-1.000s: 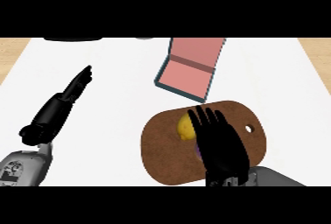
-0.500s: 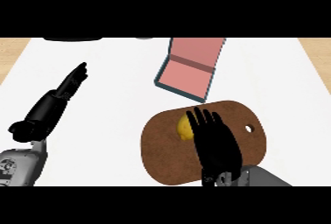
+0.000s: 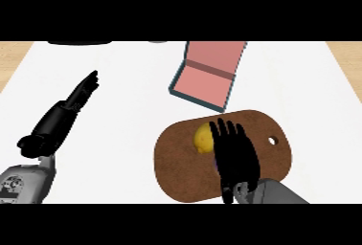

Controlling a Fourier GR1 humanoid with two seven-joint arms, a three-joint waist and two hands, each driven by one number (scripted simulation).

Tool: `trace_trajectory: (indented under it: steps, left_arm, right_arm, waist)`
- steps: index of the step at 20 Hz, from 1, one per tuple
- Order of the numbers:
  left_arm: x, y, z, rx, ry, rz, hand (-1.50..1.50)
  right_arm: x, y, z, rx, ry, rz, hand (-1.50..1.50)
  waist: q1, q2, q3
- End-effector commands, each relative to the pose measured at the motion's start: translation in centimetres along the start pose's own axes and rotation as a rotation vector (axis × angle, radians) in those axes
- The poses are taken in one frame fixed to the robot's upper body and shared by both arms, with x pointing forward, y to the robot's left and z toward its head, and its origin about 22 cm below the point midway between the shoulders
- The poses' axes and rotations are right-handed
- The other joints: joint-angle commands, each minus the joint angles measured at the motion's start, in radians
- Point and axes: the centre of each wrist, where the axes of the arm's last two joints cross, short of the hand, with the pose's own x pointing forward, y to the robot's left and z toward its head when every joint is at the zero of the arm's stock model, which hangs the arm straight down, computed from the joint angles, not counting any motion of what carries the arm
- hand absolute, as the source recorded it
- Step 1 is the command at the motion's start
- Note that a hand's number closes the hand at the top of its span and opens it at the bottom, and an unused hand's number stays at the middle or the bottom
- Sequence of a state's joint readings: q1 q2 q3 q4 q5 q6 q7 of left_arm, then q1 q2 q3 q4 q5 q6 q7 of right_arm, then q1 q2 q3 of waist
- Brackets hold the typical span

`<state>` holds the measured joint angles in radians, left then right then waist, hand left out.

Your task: Pick the can from the cutting board and place it in the cardboard box

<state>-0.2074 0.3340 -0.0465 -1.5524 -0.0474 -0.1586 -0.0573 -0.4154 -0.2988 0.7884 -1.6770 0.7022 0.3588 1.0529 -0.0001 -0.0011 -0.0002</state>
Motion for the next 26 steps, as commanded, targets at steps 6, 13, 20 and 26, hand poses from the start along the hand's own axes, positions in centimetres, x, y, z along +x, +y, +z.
trace_trajectory:
  steps: [6,13,20,26]
  left_arm:
    - [0.1,-2.1,-2.2,-0.001,0.006,-0.005,0.00]
    - [0.2,-1.0,-1.0,0.005,-0.006,0.002,0.00]
    - [1.4,-2.0,-1.3,-0.057,-0.064,-0.002,0.00]
    - [1.0,-2.6,-2.0,-0.095,-0.081,-0.015,0.00]
  right_arm:
    - [-1.8,2.0,-1.9,0.019,-0.008,0.048,1.50]
    - [-2.7,4.6,-2.0,-0.132,-0.087,0.123,1.50]
    - [8.5,0.9,-0.9,-0.121,-0.504,0.092,1.50]
    - [11.1,-2.6,-2.0,-0.247,-0.809,0.049,1.50]
  waist:
    - [-0.001,0.002,0.000]
    - [0.000,0.002,0.001]
    - [0.088,0.024,0.002]
    - [0.109,0.029,0.000]
